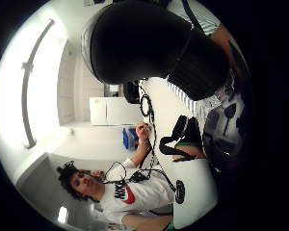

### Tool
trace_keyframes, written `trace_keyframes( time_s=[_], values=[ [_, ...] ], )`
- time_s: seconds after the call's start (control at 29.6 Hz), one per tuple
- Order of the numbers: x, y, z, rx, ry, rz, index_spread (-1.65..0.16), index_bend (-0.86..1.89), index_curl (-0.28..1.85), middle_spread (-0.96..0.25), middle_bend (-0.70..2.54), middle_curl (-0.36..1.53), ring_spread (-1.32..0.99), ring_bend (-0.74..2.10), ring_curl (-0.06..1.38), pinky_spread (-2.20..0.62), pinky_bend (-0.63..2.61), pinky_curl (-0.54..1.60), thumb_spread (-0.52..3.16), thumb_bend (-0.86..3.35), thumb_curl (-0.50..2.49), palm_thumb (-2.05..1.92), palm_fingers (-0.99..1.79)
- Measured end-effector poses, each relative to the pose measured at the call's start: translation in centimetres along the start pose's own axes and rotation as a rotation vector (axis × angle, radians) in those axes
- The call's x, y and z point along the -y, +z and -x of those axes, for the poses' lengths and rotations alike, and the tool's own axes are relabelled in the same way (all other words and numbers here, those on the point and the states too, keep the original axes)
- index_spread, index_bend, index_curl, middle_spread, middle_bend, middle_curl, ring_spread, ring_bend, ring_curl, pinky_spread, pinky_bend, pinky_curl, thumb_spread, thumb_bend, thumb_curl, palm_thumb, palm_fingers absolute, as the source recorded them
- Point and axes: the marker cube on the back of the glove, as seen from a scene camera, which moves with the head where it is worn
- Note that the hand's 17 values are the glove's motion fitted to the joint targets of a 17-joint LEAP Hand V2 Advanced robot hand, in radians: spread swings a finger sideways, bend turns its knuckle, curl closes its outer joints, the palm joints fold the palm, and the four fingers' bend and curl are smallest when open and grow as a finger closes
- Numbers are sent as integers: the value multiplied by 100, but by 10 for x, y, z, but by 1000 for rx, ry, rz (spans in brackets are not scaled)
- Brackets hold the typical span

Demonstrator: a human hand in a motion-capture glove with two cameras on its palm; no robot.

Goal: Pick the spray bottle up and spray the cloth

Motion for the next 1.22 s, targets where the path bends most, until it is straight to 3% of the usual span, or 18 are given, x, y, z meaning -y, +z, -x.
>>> trace_keyframes(
  time_s=[0.2,0.51,0.81,1.05,1.22],
  values=[
    [9,-32,61,-23,-85,-58,-24,10,24,-5,29,46,-8,60,43,2,40,38,57,-3,64,96,111],
    [7,2,19,-71,25,42,-24,9,24,-5,30,46,-8,61,43,0,41,38,56,-3,65,95,112],
    [14,-49,79,-70,-50,-65,-24,10,24,-4,30,47,-8,61,43,0,41,38,57,-3,66,95,111],
    [9,-7,27,-84,71,8,-24,10,24,-4,30,47,-8,62,43,0,41,37,57,-3,67,95,111],
    [-4,14,4,-1,66,10,-24,10,24,-4,31,47,-8,62,43,1,40,37,57,-3,68,95,111]
  ],
)
